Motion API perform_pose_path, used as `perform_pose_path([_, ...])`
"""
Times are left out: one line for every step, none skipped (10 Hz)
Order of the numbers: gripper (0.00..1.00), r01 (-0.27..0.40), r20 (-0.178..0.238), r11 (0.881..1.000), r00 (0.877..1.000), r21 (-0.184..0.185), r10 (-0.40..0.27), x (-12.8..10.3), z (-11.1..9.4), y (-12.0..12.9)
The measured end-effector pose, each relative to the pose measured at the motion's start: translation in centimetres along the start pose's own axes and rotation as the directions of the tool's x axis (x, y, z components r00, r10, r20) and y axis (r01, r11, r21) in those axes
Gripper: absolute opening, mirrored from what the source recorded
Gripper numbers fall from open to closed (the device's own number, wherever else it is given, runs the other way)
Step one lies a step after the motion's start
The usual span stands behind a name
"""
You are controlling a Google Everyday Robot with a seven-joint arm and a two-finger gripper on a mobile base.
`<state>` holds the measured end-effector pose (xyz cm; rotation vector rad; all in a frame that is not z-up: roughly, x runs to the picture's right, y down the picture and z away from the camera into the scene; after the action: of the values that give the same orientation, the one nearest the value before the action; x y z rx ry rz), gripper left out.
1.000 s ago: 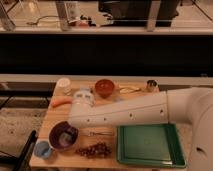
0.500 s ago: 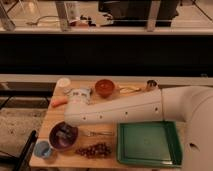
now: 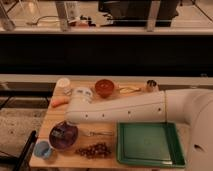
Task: Wipe purple bowl with brush
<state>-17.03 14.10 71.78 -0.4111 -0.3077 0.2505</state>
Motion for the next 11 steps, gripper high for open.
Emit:
perform_pose_path([0.0,0.003,0.01,1.0,1.0,-0.011,-0.003,-0.1,-0.2,0.2])
perform_pose_path([0.0,0.012,0.017,1.0,1.0,-0.024,-0.012,-0.3,-0.4,0.5])
perform_pose_path([0.0,0.018,0.019,0.999,1.0,-0.04,-0.018,-0.4,-0.5,0.8])
perform_pose_path([0.0,0.024,0.018,0.998,1.0,-0.057,-0.023,-0.2,-0.6,1.0])
perform_pose_path([0.0,0.023,0.016,0.997,1.0,-0.07,-0.022,-0.1,-0.8,1.2])
perform_pose_path([0.0,0.022,0.013,0.996,1.0,-0.085,-0.021,0.1,-0.9,1.4])
perform_pose_path([0.0,0.024,0.009,0.995,1.0,-0.1,-0.023,0.3,-0.9,1.5])
perform_pose_path([0.0,0.022,0.003,0.993,1.0,-0.119,-0.022,0.4,-1.0,1.9])
perform_pose_path([0.0,0.022,-0.001,0.992,1.0,-0.127,-0.022,0.5,-1.0,2.2])
perform_pose_path([0.0,0.02,-0.008,0.99,1.0,-0.143,-0.022,0.9,-1.1,2.9])
perform_pose_path([0.0,0.016,-0.016,0.988,1.0,-0.153,-0.019,1.3,-1.2,3.4])
